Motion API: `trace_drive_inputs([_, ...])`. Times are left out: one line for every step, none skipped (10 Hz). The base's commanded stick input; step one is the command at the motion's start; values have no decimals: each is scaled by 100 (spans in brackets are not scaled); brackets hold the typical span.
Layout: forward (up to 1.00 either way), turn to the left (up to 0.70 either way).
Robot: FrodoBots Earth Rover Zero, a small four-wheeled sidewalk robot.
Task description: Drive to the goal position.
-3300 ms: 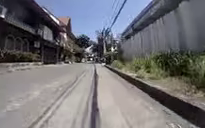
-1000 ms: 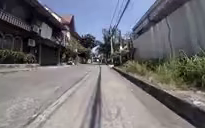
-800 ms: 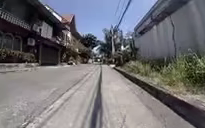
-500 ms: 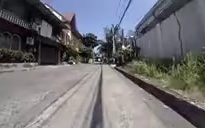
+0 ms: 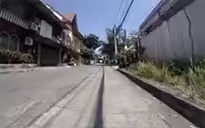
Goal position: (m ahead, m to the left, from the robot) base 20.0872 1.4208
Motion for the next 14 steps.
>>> trace_drive_inputs([100,0])
trace_drive_inputs([100,0])
trace_drive_inputs([100,0])
trace_drive_inputs([100,0])
trace_drive_inputs([100,0])
trace_drive_inputs([100,0])
trace_drive_inputs([100,-40])
trace_drive_inputs([100,-40])
trace_drive_inputs([100,-40])
trace_drive_inputs([100,-40])
trace_drive_inputs([100,-13])
trace_drive_inputs([100,0])
trace_drive_inputs([100,0])
trace_drive_inputs([100,0])
